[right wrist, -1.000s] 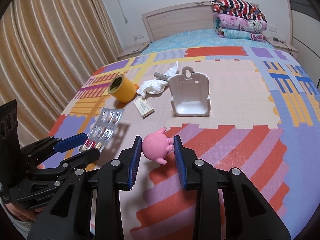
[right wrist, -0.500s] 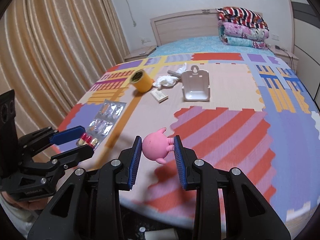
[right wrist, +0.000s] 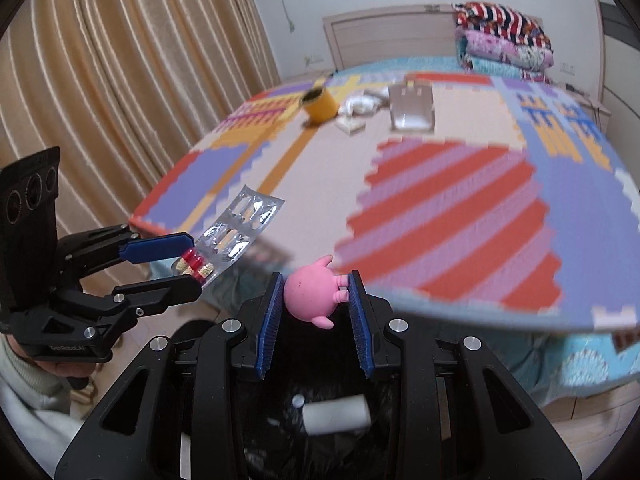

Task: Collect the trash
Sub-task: 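Carry blister pack and pink toy over the bin and open both tools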

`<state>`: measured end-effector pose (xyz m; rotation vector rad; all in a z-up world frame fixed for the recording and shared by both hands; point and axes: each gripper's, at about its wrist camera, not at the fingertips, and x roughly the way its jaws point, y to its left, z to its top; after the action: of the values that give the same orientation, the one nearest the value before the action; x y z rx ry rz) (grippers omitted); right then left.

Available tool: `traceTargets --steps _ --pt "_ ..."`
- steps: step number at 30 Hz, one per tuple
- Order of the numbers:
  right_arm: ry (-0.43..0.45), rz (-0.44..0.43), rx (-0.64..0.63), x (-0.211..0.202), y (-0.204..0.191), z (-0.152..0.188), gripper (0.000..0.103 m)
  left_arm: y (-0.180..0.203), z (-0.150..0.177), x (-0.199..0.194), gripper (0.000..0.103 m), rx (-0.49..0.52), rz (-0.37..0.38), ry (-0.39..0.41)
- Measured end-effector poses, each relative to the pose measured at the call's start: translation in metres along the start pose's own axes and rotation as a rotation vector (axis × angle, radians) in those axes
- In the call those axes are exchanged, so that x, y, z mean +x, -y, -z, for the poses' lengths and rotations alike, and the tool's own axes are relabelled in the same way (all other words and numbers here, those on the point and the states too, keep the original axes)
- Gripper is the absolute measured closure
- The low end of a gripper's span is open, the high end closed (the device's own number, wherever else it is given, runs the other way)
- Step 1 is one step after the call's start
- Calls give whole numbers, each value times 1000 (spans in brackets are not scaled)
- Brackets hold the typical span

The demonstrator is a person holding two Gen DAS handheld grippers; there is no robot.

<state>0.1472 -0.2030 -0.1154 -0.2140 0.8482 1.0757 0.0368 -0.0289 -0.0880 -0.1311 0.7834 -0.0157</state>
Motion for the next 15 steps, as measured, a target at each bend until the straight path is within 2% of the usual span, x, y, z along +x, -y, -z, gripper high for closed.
traceTargets --steps 15 --pt "-197 -40 69 48 8 61 70 6 59 50 57 -27 88 -190"
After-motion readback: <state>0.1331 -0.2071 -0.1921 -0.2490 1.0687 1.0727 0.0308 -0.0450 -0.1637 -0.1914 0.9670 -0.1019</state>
